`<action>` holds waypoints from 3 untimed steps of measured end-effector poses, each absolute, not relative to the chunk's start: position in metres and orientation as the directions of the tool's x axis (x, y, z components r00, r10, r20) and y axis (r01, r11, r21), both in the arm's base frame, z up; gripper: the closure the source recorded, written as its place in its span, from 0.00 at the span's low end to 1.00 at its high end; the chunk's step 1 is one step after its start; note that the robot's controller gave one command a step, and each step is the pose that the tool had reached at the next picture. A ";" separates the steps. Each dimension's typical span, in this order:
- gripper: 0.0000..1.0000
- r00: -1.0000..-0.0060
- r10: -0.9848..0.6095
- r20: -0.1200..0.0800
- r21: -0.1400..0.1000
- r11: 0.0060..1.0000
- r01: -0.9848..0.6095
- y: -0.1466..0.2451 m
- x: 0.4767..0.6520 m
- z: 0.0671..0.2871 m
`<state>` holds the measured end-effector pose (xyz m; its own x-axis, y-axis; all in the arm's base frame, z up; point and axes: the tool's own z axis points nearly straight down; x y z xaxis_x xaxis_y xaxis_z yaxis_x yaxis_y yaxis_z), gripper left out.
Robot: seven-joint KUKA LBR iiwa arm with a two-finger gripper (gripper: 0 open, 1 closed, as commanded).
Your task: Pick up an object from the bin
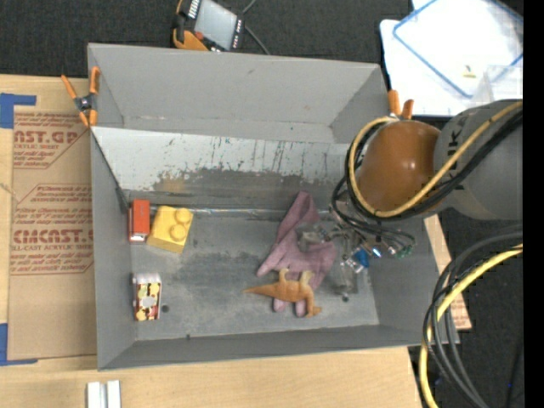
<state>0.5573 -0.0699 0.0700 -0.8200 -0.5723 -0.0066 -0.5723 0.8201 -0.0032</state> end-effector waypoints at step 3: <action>0.00 -0.829 -0.559 -0.012 -0.005 0.829 -0.559 -0.106 0.560 0.070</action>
Offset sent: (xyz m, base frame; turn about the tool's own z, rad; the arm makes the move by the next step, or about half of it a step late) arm -0.0192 -0.0266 0.0000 0.0479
